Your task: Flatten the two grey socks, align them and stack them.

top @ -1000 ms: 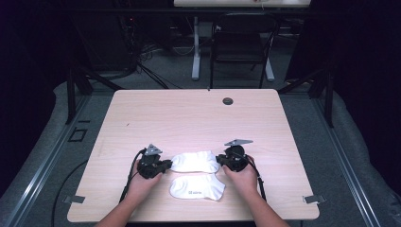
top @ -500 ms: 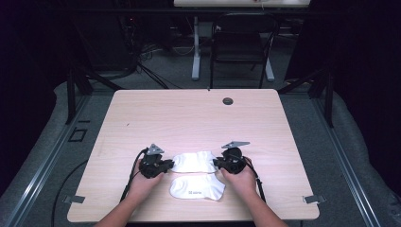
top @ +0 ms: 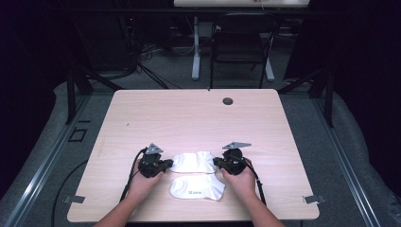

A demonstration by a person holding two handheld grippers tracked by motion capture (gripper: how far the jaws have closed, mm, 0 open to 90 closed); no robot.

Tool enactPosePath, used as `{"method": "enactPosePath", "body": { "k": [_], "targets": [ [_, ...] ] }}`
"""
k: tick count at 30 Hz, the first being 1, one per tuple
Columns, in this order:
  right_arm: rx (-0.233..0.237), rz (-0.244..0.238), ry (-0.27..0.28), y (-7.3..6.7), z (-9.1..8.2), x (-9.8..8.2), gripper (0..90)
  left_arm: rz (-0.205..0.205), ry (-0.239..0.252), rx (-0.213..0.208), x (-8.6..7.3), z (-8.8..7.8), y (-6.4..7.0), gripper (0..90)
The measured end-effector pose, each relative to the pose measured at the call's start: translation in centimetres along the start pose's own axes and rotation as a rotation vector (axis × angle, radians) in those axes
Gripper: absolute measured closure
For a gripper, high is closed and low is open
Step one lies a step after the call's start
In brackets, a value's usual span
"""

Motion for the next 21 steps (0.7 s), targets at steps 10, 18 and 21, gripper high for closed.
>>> {"method": "enactPosePath", "body": {
  "k": [10,18,21],
  "targets": [
    [0.016,0.003,0.036,-0.4,-0.8,0.7,86.4,-0.013,0.032,-0.016,0.8,-1.0,0.1,87.3],
    [0.026,-0.001,0.048,-1.2,-1.7,1.8,86.5,-0.019,0.043,-0.036,1.3,-2.1,0.5,87.3],
    [0.033,-0.009,0.038,-1.7,-2.1,2.1,86.5,-0.012,0.052,-0.04,1.7,-2.9,0.6,87.3]
  ]
}}
Point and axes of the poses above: each handheld gripper's, and its own axes: z roughly forward along the jaws, x roughly out of its top, y roughly to its right, the point moved 8 cm from there along z, roughly forward along the jaws, and after that the axes turned 11 degrees about x, right-handed, at the moved point
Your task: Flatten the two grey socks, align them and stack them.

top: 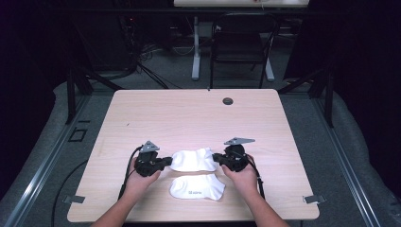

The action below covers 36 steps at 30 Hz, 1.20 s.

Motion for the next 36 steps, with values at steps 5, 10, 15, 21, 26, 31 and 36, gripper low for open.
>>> {"method": "enactPosePath", "body": {
  "k": [5,10,15,21,26,31,36],
  "targets": [
    [0.005,-0.019,-0.007,-0.8,-0.7,0.7,86.5,0.021,0.01,0.0,0.6,-1.2,0.3,87.2],
    [-0.001,-0.021,-0.012,-1.1,-1.4,1.0,86.5,0.013,0.011,-0.008,1.0,-2.2,0.5,87.2],
    [0.0,-0.024,-0.018,-1.5,-2.1,1.0,86.5,0.032,0.007,-0.002,1.0,-2.7,0.6,87.2],
    [0.003,-0.032,-0.026,-1.8,-2.8,0.8,86.4,0.035,0.004,-0.016,0.8,-3.2,1.1,87.2],
    [0.015,-0.038,-0.039,-2.3,-3.1,0.4,86.4,0.043,-0.007,-0.031,0.4,-3.5,1.9,87.2],
    [0.022,-0.039,-0.045,-2.8,-3.5,-0.2,86.4,0.043,-0.012,-0.04,-0.1,-3.7,2.5,87.2],
    [0.034,-0.039,-0.041,-3.2,-4.0,-1.1,86.4,0.052,-0.013,-0.052,-0.6,-4.1,3.2,87.2]
  ]
}}
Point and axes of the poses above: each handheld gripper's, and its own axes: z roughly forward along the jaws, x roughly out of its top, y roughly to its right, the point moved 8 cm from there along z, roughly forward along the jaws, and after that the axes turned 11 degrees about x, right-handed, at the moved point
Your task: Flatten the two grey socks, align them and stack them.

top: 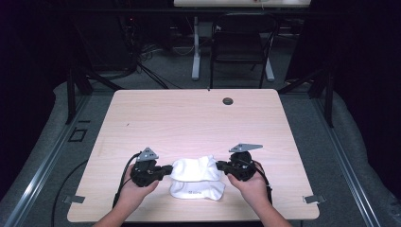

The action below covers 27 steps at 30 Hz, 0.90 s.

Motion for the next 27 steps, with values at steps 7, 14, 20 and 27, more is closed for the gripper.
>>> {"method": "enactPosePath", "body": {
  "k": [7,14,20,27],
  "targets": [
    [-0.004,-0.015,-0.006,-0.9,-0.5,-1.2,86.4,-0.001,-0.005,-0.022,-0.9,-0.6,0.9,87.2],
    [0.011,-0.016,-0.01,-1.4,-0.7,-2.2,86.4,-0.004,-0.009,-0.028,-1.9,-0.8,1.5,87.2],
    [0.016,-0.021,-0.012,-2.0,-0.7,-3.0,86.4,0.002,-0.013,-0.029,-2.7,-0.8,1.9,87.2],
    [0.01,-0.016,-0.023,-1.8,-0.7,-3.9,86.3,-0.003,-0.018,-0.031,-3.4,-0.6,1.9,87.2]
  ]
}}
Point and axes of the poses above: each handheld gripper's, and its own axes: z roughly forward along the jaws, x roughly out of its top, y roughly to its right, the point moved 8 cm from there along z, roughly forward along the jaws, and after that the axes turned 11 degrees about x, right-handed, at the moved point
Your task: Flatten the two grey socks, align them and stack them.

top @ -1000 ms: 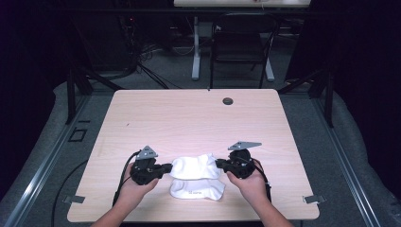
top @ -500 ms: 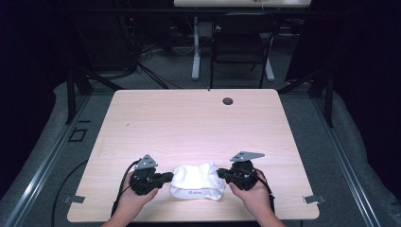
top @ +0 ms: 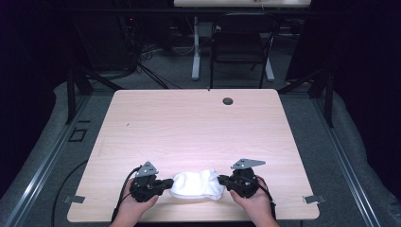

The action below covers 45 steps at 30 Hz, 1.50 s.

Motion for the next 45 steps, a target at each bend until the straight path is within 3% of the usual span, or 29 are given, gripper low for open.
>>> {"method": "enactPosePath", "body": {
  "k": [25,45],
  "targets": [
    [-0.002,0.026,-0.025,1.0,0.9,-1.3,86.1,0.035,-0.044,0.009,-1.4,1.8,0.3,87.1],
    [0.01,0.006,-0.015,0.6,1.1,-1.0,86.0,0.028,-0.014,0.019,-0.9,1.7,0.0,86.9]
  ]
}}
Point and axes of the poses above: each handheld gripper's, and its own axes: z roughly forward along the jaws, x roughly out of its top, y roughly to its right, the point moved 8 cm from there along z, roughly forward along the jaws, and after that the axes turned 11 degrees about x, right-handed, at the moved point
